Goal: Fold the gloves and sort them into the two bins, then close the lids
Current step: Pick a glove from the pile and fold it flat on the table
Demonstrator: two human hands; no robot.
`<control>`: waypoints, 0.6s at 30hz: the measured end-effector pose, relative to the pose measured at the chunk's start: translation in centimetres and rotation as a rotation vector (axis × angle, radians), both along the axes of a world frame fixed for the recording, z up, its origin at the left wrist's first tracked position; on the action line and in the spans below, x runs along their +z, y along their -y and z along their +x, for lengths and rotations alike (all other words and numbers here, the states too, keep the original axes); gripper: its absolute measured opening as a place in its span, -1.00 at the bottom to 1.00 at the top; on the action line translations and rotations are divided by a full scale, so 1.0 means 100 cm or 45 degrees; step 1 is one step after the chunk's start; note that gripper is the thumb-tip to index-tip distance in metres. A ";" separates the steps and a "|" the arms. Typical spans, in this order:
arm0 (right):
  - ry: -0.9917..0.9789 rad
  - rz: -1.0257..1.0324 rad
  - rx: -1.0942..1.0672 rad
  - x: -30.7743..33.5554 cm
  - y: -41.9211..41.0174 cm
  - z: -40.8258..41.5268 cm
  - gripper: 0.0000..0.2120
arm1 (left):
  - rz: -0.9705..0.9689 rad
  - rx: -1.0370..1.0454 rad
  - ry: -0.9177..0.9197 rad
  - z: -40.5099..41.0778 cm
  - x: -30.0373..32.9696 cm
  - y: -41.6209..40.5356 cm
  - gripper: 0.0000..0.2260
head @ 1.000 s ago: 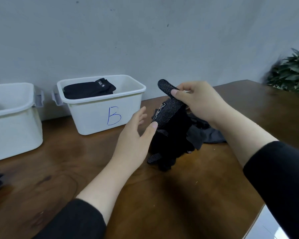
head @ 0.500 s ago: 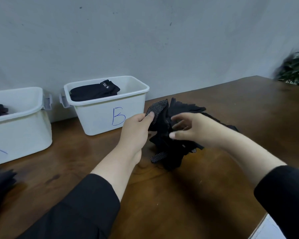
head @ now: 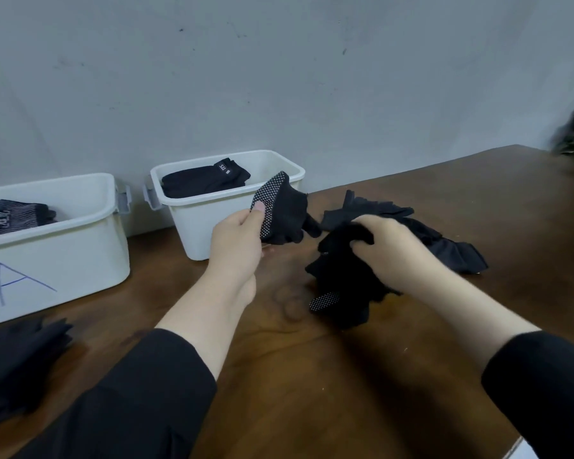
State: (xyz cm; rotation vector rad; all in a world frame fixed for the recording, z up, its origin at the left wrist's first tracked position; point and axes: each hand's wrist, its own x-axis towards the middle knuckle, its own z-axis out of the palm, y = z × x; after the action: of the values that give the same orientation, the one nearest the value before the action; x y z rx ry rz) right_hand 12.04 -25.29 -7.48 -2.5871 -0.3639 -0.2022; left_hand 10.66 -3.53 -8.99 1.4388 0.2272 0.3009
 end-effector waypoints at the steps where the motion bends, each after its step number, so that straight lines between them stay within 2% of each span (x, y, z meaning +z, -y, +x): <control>1: 0.018 0.035 -0.021 0.006 0.003 0.004 -0.71 | 0.005 -0.020 -0.008 -0.002 0.004 -0.005 -0.56; 4: -0.023 0.094 -0.091 0.026 0.009 0.019 -0.74 | -0.038 -0.075 -0.012 -0.008 0.012 -0.020 -0.70; 6: -0.097 -0.108 -0.136 0.033 0.005 0.025 -0.57 | -0.103 -0.101 -0.020 -0.012 0.013 -0.031 -0.72; 8: 0.024 -0.151 -0.118 0.037 -0.008 0.018 -0.39 | -0.133 -0.122 -0.050 -0.019 0.013 -0.041 -0.72; 11: 0.232 0.097 0.287 0.040 -0.042 -0.007 -0.33 | -0.078 -0.188 -0.097 -0.032 0.008 -0.056 -0.71; 13: 0.231 0.072 0.543 0.036 -0.064 -0.016 -0.29 | -0.011 -0.231 -0.119 -0.041 0.006 -0.063 -0.70; 16: 0.119 0.077 0.695 0.033 -0.088 -0.020 -0.41 | 0.063 -0.302 -0.156 -0.055 0.005 -0.075 -0.70; 18: 0.108 0.073 0.708 0.032 -0.101 -0.022 -0.69 | 0.099 -0.330 -0.184 -0.064 0.006 -0.084 -0.69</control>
State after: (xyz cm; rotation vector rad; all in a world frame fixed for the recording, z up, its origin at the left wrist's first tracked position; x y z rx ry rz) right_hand 9.84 -15.23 -4.27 -2.3189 -1.0660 -0.1195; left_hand 4.28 4.92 -8.40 1.5495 0.1446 -0.0058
